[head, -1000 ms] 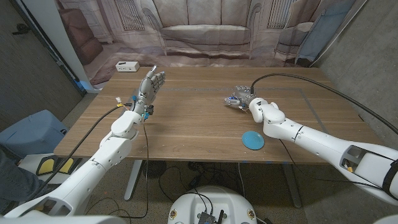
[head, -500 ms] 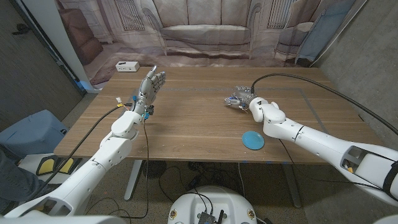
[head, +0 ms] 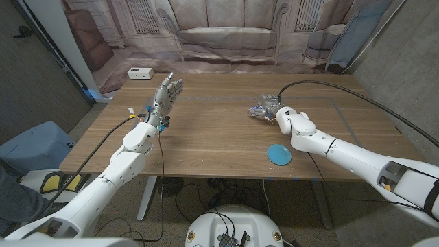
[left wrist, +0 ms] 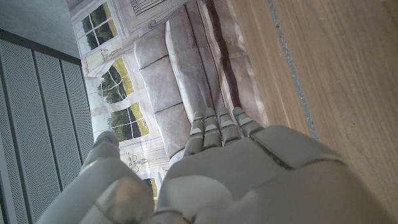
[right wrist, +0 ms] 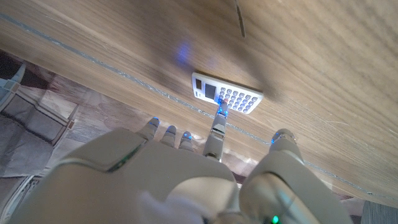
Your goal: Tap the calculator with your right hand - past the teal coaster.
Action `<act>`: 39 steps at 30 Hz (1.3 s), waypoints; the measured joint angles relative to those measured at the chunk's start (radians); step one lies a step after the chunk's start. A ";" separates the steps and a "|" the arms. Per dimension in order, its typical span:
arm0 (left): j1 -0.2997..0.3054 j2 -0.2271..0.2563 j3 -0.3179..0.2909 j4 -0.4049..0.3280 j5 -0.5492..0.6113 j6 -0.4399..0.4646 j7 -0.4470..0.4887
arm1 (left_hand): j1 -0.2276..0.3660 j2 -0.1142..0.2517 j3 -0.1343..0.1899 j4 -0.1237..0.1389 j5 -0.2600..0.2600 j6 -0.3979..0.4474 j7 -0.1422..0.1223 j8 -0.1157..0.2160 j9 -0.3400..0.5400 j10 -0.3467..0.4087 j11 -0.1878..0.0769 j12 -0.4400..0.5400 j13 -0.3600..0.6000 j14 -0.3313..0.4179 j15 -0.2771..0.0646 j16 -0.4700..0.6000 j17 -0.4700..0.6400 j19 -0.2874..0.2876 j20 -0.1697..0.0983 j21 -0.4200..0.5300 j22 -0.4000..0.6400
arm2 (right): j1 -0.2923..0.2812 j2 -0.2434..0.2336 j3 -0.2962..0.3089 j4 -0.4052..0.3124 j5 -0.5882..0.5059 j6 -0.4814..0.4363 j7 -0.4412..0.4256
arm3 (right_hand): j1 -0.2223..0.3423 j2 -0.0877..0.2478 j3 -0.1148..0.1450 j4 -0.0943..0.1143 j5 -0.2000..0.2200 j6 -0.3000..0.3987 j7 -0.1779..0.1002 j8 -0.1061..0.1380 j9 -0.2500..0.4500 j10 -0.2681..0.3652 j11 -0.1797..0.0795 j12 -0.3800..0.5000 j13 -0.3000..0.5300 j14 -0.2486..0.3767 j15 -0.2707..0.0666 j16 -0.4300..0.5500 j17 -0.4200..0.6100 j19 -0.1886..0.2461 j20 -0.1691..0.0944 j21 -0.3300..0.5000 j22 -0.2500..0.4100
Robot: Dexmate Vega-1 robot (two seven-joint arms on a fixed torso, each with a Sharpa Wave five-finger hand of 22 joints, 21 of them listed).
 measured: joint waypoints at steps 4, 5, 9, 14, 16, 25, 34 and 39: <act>0.000 0.001 0.000 0.000 0.000 0.000 -0.003 | 0.000 0.000 0.000 0.000 0.000 0.000 0.000 0.000 0.000 0.000 0.000 0.000 0.000 0.000 0.000 0.000 0.000 0.003 0.003 0.000 0.000 | -0.002 -0.002 0.004 -0.007 -0.002 -0.001 -0.006 | 0.000 0.000 0.000 0.000 0.000 -0.005 -0.005 -0.004 0.000 0.000 0.000 0.000 0.000 0.000 0.000 0.000 0.000 0.000 0.000 0.000 0.000; -0.001 0.001 0.000 0.000 0.000 0.000 -0.004 | 0.000 0.000 0.000 0.000 0.000 0.000 0.000 0.000 0.000 0.000 0.000 0.000 0.000 0.000 0.000 0.000 0.000 0.003 0.003 0.000 0.000 | -0.003 -0.002 0.005 -0.009 -0.003 -0.002 -0.008 | 0.000 0.000 0.000 0.000 0.000 -0.005 -0.005 -0.004 0.000 0.000 0.000 0.000 0.000 0.000 0.000 0.000 0.000 0.000 0.000 0.000 0.000; -0.003 0.001 0.001 0.000 -0.001 0.000 -0.005 | 0.000 0.000 0.000 0.000 0.000 0.000 0.000 0.000 0.000 0.000 0.000 0.000 0.000 0.000 0.000 0.000 0.000 0.003 0.003 0.000 0.000 | -0.005 -0.004 0.009 -0.016 -0.004 -0.002 -0.014 | -0.005 0.005 0.000 0.000 0.000 -0.007 -0.007 -0.004 0.000 0.000 0.000 0.000 0.000 0.000 0.000 0.000 0.000 0.000 0.000 0.000 0.000; -0.006 0.002 0.001 0.002 -0.001 0.000 -0.007 | 0.000 0.000 0.000 0.000 0.000 0.000 0.000 0.000 0.000 0.000 0.000 0.000 0.000 0.000 0.000 0.000 0.000 0.003 0.003 0.000 0.000 | -0.009 -0.006 0.015 -0.025 -0.005 -0.003 -0.019 | -0.005 0.005 0.000 0.000 0.000 -0.011 -0.011 -0.004 0.000 0.000 0.000 0.000 0.000 0.000 0.000 0.000 0.000 0.000 0.000 0.000 0.000; -0.007 0.002 0.001 0.002 -0.001 0.000 -0.008 | 0.000 0.000 0.000 0.000 0.000 0.000 0.000 0.000 0.000 0.000 0.000 0.000 0.000 0.000 0.000 0.000 0.000 0.003 0.003 0.000 0.000 | -0.012 -0.008 0.018 -0.031 -0.005 -0.003 -0.022 | -0.005 0.005 0.000 0.000 0.000 -0.014 -0.007 -0.004 0.000 0.000 0.000 0.000 0.000 0.000 0.000 0.000 0.000 0.000 0.000 0.000 0.000; -0.013 0.002 0.001 0.010 -0.001 0.001 -0.011 | 0.000 0.000 0.000 0.000 0.000 0.000 0.000 0.000 0.000 0.000 0.000 0.000 0.000 0.000 0.000 0.000 0.000 0.003 0.003 -0.008 0.000 | -0.025 -0.016 0.033 -0.054 -0.005 -0.002 -0.043 | -0.005 0.005 0.000 0.000 0.000 -0.033 -0.007 -0.011 0.000 0.000 0.000 0.000 0.000 0.000 0.000 0.000 -0.003 0.000 0.000 0.000 0.000; -0.019 -0.002 0.004 0.022 -0.004 0.001 -0.018 | 0.000 0.000 0.000 0.000 0.000 0.009 -0.009 0.000 0.000 0.000 0.000 0.000 0.000 0.004 -0.004 0.000 0.000 0.003 0.003 -0.008 0.000 | -0.034 -0.021 0.043 -0.071 -0.011 -0.010 -0.049 | -0.005 0.005 0.009 -0.009 0.000 -0.313 0.043 -0.034 0.000 0.000 0.032 -0.006 0.000 -0.004 0.004 -0.008 -0.003 0.000 0.000 0.000 0.000; -0.021 -0.003 0.004 0.026 -0.005 0.002 -0.019 | 0.000 0.000 -0.004 -0.004 0.000 0.011 -0.011 0.000 0.000 0.000 0.000 0.000 0.000 0.004 -0.004 0.000 0.000 0.003 0.003 -0.008 0.000 | -0.034 -0.021 0.043 -0.075 -0.012 -0.018 -0.041 | -0.006 0.005 0.013 -0.004 -0.004 -0.506 0.080 -0.034 0.000 0.000 0.050 -0.012 0.001 -0.004 0.004 -0.008 -0.002 0.000 0.000 0.000 0.000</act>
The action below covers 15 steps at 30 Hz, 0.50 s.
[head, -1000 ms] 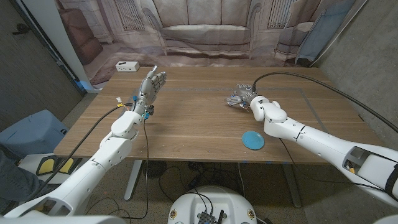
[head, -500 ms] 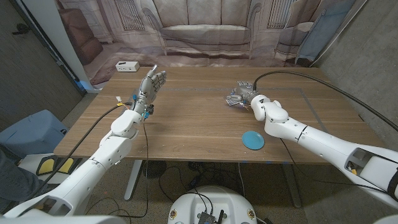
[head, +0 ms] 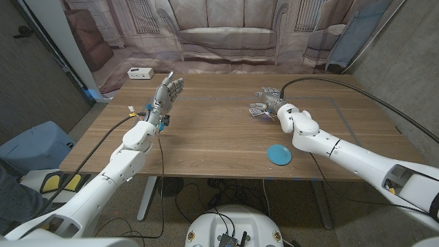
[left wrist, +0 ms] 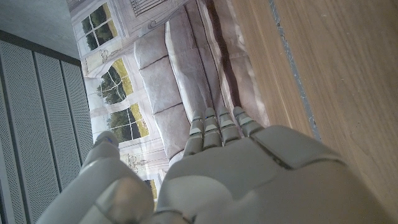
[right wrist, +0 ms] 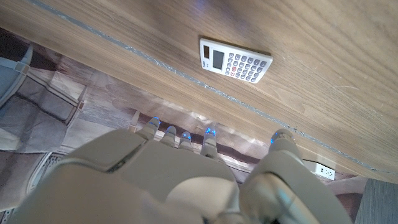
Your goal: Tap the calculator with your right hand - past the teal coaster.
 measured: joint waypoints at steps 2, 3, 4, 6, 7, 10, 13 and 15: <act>0.000 0.000 0.000 0.001 -0.001 0.000 -0.001 | 0.000 0.000 0.000 0.000 0.000 0.004 -0.004 0.000 0.000 0.000 0.000 0.000 0.000 0.000 0.000 0.000 0.000 0.000 0.000 0.000 0.000 | -0.002 0.000 0.004 -0.003 0.000 -0.001 0.000 | -0.014 -0.004 0.000 0.000 0.000 -0.058 0.013 0.000 0.000 0.000 0.010 0.000 0.002 0.000 0.000 0.000 0.000 0.000 0.000 0.000 0.000; -0.001 0.000 0.000 0.002 -0.001 0.000 -0.001 | 0.000 0.000 0.000 0.000 0.000 0.005 -0.005 0.000 0.000 0.000 0.000 0.000 0.000 0.000 0.000 0.000 0.000 0.000 0.000 0.000 0.000 | -0.002 0.000 0.004 -0.003 0.002 -0.002 0.000 | -0.017 -0.007 0.000 0.000 0.000 -0.078 0.018 0.000 0.000 0.000 0.010 0.000 0.002 0.000 0.000 0.000 0.000 0.000 0.000 0.000 0.000; -0.001 0.000 0.000 0.002 -0.001 0.000 -0.002 | 0.000 0.000 0.000 0.000 0.000 0.005 -0.005 0.000 0.000 0.000 0.000 0.000 0.000 0.000 0.000 0.000 0.000 0.000 0.000 0.000 0.000 | -0.004 0.001 0.008 -0.005 0.003 -0.002 0.000 | -0.020 -0.009 -0.003 0.003 0.000 -0.093 0.022 0.000 0.000 0.000 0.010 0.000 0.002 -0.002 0.002 0.000 0.001 0.000 0.000 0.000 0.000; -0.001 0.000 0.000 0.003 -0.001 0.000 -0.003 | 0.000 0.000 0.000 0.000 0.000 0.005 -0.005 0.000 0.000 0.000 0.000 0.000 0.000 0.000 0.000 0.000 0.000 0.000 0.000 0.000 0.000 | -0.005 0.001 0.010 -0.006 0.009 -0.003 0.000 | -0.022 -0.012 -0.006 0.006 0.000 -0.109 0.025 0.000 0.000 -0.004 0.015 0.000 0.002 -0.001 0.006 0.000 0.002 0.000 0.000 0.000 0.000; -0.001 0.000 0.000 0.003 -0.002 0.000 -0.004 | 0.000 0.000 0.000 0.000 0.000 0.008 -0.008 0.000 0.000 0.000 0.000 0.000 0.000 0.000 0.000 0.000 0.000 0.002 0.002 0.000 0.000 | -0.008 0.001 0.013 -0.009 0.012 -0.003 -0.001 | -0.023 -0.010 -0.006 0.006 0.000 -0.112 0.027 0.000 0.000 -0.002 0.020 0.000 0.002 0.000 0.007 0.000 0.003 0.000 0.000 0.000 0.000; -0.001 0.000 0.001 0.003 -0.002 0.000 -0.005 | 0.000 0.000 0.000 0.000 0.000 0.011 -0.011 0.000 0.000 0.004 0.004 0.000 0.000 0.003 -0.003 0.000 0.000 0.004 0.004 0.000 0.000 | -0.011 0.001 0.017 -0.013 0.017 -0.004 -0.004 | -0.030 -0.012 -0.006 0.006 0.000 -0.112 0.027 0.000 0.000 0.000 0.021 0.000 0.002 0.000 0.007 0.000 0.003 -0.002 0.002 0.000 0.000; -0.001 0.000 0.001 0.004 -0.002 0.000 -0.006 | 0.000 0.000 0.000 0.000 0.000 0.011 -0.011 0.000 0.000 0.009 0.002 0.000 0.000 0.003 -0.003 0.000 0.000 0.004 0.004 0.000 0.000 | -0.019 0.000 0.026 -0.021 0.031 -0.005 -0.014 | -0.038 -0.020 -0.010 0.010 0.000 -0.117 0.033 0.005 0.000 0.000 0.021 0.000 0.001 0.000 0.007 0.000 0.003 -0.002 0.002 0.000 -0.002; -0.001 0.000 0.001 0.004 -0.002 0.000 -0.006 | 0.000 0.000 0.000 0.000 0.000 0.011 -0.011 0.000 0.000 0.010 0.001 0.000 0.000 0.003 -0.003 0.000 0.000 0.004 0.004 0.000 0.000 | -0.022 -0.001 0.029 -0.024 0.039 -0.004 -0.020 | -0.043 -0.025 -0.013 0.013 0.000 -0.106 0.043 0.016 0.000 0.000 0.021 0.000 0.001 0.000 0.007 0.000 0.003 -0.001 -0.015 0.009 -0.002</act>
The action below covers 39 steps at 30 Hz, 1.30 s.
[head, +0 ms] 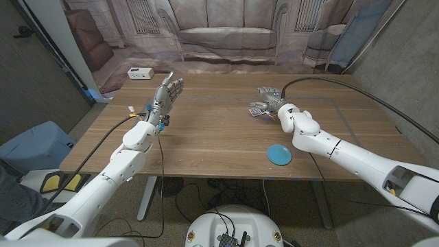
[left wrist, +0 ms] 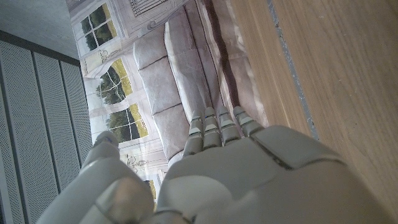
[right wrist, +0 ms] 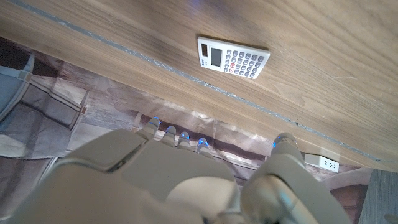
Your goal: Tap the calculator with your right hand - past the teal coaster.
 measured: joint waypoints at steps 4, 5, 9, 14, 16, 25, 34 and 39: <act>0.000 0.000 0.000 0.000 0.000 -0.001 -0.001 | 0.000 0.000 0.000 0.000 0.000 0.000 0.000 0.000 0.000 0.000 0.000 0.000 0.000 0.000 0.000 0.000 0.000 0.004 -0.004 0.000 0.000 | -0.016 -0.006 0.020 -0.015 0.025 0.007 -0.023 | 0.000 0.000 -0.001 0.001 0.000 0.032 0.009 0.011 0.000 -0.001 0.009 0.003 -0.001 0.000 0.000 0.001 -0.001 0.001 -0.037 0.010 0.000; 0.000 0.000 0.000 0.000 0.000 -0.002 -0.002 | 0.000 0.000 0.000 0.000 0.000 0.000 0.000 0.000 0.000 0.000 0.000 0.000 0.000 0.000 0.000 0.000 0.000 0.004 -0.004 0.000 0.000 | -0.022 -0.009 0.028 -0.021 0.033 0.012 -0.032 | 0.000 0.000 -0.002 0.000 0.000 0.037 0.011 0.011 0.000 0.000 0.011 0.004 -0.002 0.000 0.000 0.005 -0.002 0.000 -0.046 0.014 0.000; -0.001 0.001 0.001 0.001 0.000 -0.002 -0.004 | 0.000 0.000 0.000 0.000 0.000 0.000 0.000 0.000 0.000 0.000 0.000 0.000 0.000 0.000 0.000 0.000 0.000 0.003 -0.004 0.000 0.000 | -0.042 -0.016 0.053 -0.037 0.059 0.031 -0.059 | 0.000 0.000 -0.005 -0.003 0.000 0.067 0.020 0.022 -0.003 0.006 0.016 0.009 -0.003 0.000 0.000 0.005 -0.003 0.005 -0.065 0.024 -0.001; -0.002 0.006 0.001 -0.001 0.001 -0.002 -0.004 | 0.000 0.000 0.000 0.000 0.000 -0.003 0.003 0.000 0.000 0.000 0.000 0.000 0.000 0.000 0.000 0.000 0.000 0.008 -0.009 0.000 0.000 | -0.070 -0.024 0.088 -0.054 0.107 0.070 -0.109 | 0.000 0.000 -0.006 -0.005 0.000 0.098 0.025 0.026 -0.005 0.029 0.021 0.016 -0.003 -0.004 -0.012 0.016 -0.008 0.045 -0.078 0.031 -0.005; -0.002 0.007 0.001 -0.003 0.002 -0.002 -0.004 | 0.000 0.000 0.000 0.000 0.000 -0.004 0.004 0.000 0.000 0.000 0.000 0.000 0.000 0.000 0.000 0.000 0.000 0.009 -0.009 0.000 0.000 | -0.081 -0.027 0.104 -0.060 0.125 0.085 -0.124 | 0.000 0.000 -0.005 -0.012 0.000 0.114 0.027 0.030 -0.005 0.043 0.021 0.019 -0.003 0.000 -0.019 0.019 -0.008 0.062 -0.078 0.035 -0.005; -0.001 0.015 -0.004 -0.013 0.005 -0.002 -0.002 | 0.000 0.000 0.003 -0.003 0.000 -0.009 0.009 0.000 0.000 -0.001 0.000 0.000 0.000 0.000 0.000 0.000 0.000 0.009 -0.009 -0.007 0.000 | -0.122 -0.035 0.165 -0.070 0.217 0.179 -0.198 | 0.007 -0.007 -0.005 -0.020 0.000 0.153 0.049 0.034 -0.005 0.092 0.015 0.030 -0.006 -0.002 -0.031 0.023 -0.012 0.129 -0.086 0.042 -0.005; 0.001 0.017 -0.007 -0.015 0.006 -0.002 -0.001 | 0.000 0.000 0.001 -0.007 0.000 -0.009 0.009 0.000 0.000 -0.001 0.000 0.000 0.000 0.000 0.000 0.000 0.000 0.008 -0.009 -0.007 0.000 | -0.152 -0.038 0.214 -0.068 0.298 0.271 -0.249 | 0.016 -0.016 -0.001 -0.024 0.004 0.174 0.059 0.034 -0.005 0.117 0.015 0.034 -0.007 0.017 -0.040 0.023 -0.017 0.162 -0.093 0.042 -0.009; -0.005 0.017 -0.007 -0.010 0.006 -0.004 -0.003 | 0.000 0.000 0.001 -0.007 0.000 -0.009 0.009 0.000 0.000 -0.001 0.000 0.000 0.000 0.004 0.004 0.000 0.000 0.008 -0.009 -0.007 0.000 | -0.166 -0.042 0.240 -0.059 0.349 0.334 -0.270 | 0.021 -0.022 0.001 -0.031 0.004 0.184 0.067 0.034 -0.005 0.141 0.014 0.034 -0.007 0.045 -0.045 0.030 -0.017 0.198 -0.107 0.048 -0.009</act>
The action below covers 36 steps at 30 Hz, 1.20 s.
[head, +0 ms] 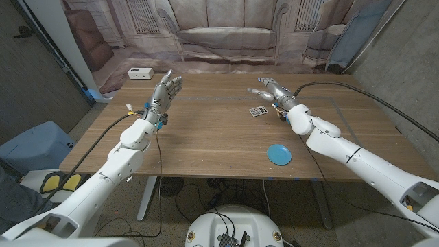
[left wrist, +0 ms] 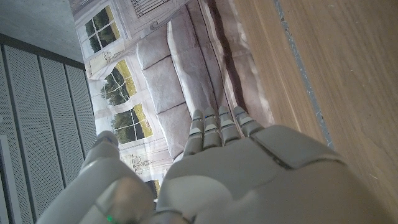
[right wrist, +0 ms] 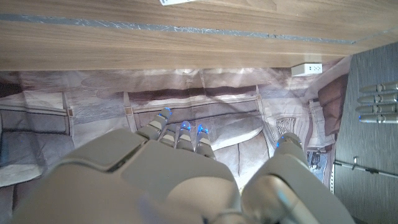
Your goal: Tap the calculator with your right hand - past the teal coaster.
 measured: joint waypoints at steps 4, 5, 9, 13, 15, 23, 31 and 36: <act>-0.006 -0.003 0.000 0.006 0.000 -0.003 -0.003 | 0.000 0.000 0.000 0.000 0.000 0.000 0.000 0.000 0.000 0.000 0.000 0.000 0.000 0.000 0.000 0.000 0.000 0.006 -0.006 0.000 0.000 | -0.010 -0.002 0.018 0.007 0.055 0.067 -0.016 | 0.012 0.005 0.005 -0.007 0.000 0.019 0.006 0.000 0.000 0.026 0.002 0.002 0.000 0.026 -0.004 0.000 -0.004 0.040 -0.007 0.002 0.000; -0.008 -0.004 0.000 0.008 0.000 -0.003 -0.003 | 0.000 0.000 0.000 0.000 0.000 0.000 0.000 0.000 0.000 0.000 0.000 0.000 0.000 0.000 0.000 0.000 0.000 0.006 -0.006 0.000 0.000 | -0.010 -0.002 0.018 0.007 0.059 0.073 -0.017 | 0.012 0.004 0.005 -0.007 0.000 0.019 0.006 0.000 0.000 0.028 0.000 0.006 0.000 0.028 -0.005 0.000 -0.004 0.044 -0.007 0.002 0.000; -0.014 -0.007 0.003 0.015 0.002 -0.010 -0.013 | 0.000 0.000 0.000 0.000 0.000 0.000 0.000 0.000 0.000 0.000 0.000 0.000 0.000 0.000 0.000 0.000 0.000 0.006 -0.006 0.000 0.000 | -0.038 -0.008 0.064 0.030 0.108 0.141 -0.024 | 0.022 0.006 0.009 -0.011 0.000 0.030 0.006 0.000 0.000 0.040 0.006 0.007 0.000 0.034 -0.002 0.000 -0.004 0.063 -0.009 0.002 0.000; -0.019 -0.010 0.006 0.019 0.003 -0.012 -0.016 | 0.000 0.000 0.000 0.000 0.000 0.000 0.000 0.000 0.000 0.000 0.000 0.000 0.000 0.000 0.000 0.000 0.000 0.006 -0.006 0.000 0.000 | -0.047 -0.011 0.080 0.041 0.152 0.198 -0.025 | 0.021 0.005 0.009 -0.011 0.000 0.030 0.006 0.000 0.000 0.040 0.006 0.007 0.000 0.034 -0.002 0.000 -0.004 0.063 -0.009 0.002 0.000; -0.021 -0.012 0.007 0.021 0.003 -0.015 -0.018 | 0.000 0.000 0.000 0.000 0.000 0.000 0.000 0.000 0.000 0.000 0.000 0.000 0.000 0.000 0.000 0.000 0.000 0.006 -0.006 0.000 0.000 | -0.056 -0.011 0.095 0.053 0.179 0.227 -0.022 | 0.032 0.005 0.009 -0.011 0.000 0.031 0.007 0.000 0.000 0.040 0.006 0.007 0.000 0.034 -0.002 0.000 -0.004 0.062 -0.009 0.002 0.000; -0.027 -0.016 0.011 0.023 0.006 -0.019 -0.021 | -0.004 0.004 0.000 0.000 0.000 0.000 0.000 0.000 0.000 0.000 0.000 0.000 0.000 0.000 0.000 0.000 0.000 0.006 -0.006 0.000 0.000 | -0.086 0.003 0.145 0.093 0.314 0.334 0.007 | 0.044 0.004 0.016 -0.018 0.000 0.035 0.011 0.000 0.000 0.046 0.011 0.007 0.000 0.047 0.000 0.000 -0.004 0.087 -0.010 0.002 0.000; -0.031 -0.020 0.014 0.024 0.010 -0.022 -0.021 | -0.004 0.004 -0.003 -0.002 0.000 -0.004 0.004 -0.005 0.000 0.000 0.000 0.000 0.000 0.000 0.000 0.000 0.000 0.011 -0.011 0.000 0.000 | -0.107 0.022 0.184 0.132 0.474 0.443 0.051 | 0.055 0.006 0.016 -0.018 0.000 0.040 0.017 0.000 0.000 0.054 0.009 0.005 0.000 0.057 0.000 0.000 -0.004 0.116 -0.009 0.002 0.000; -0.033 -0.021 0.015 0.023 0.013 -0.023 -0.017 | -0.004 0.004 -0.003 -0.002 0.000 -0.011 0.011 -0.009 0.000 0.000 0.000 0.000 0.000 0.000 0.000 0.000 0.000 0.011 -0.011 0.000 0.000 | -0.124 0.043 0.221 0.174 0.543 0.487 0.075 | 0.055 0.006 0.020 -0.022 0.000 0.040 0.017 0.000 0.000 0.054 0.009 -0.001 0.000 0.063 0.005 -0.003 -0.004 0.129 -0.011 0.002 0.000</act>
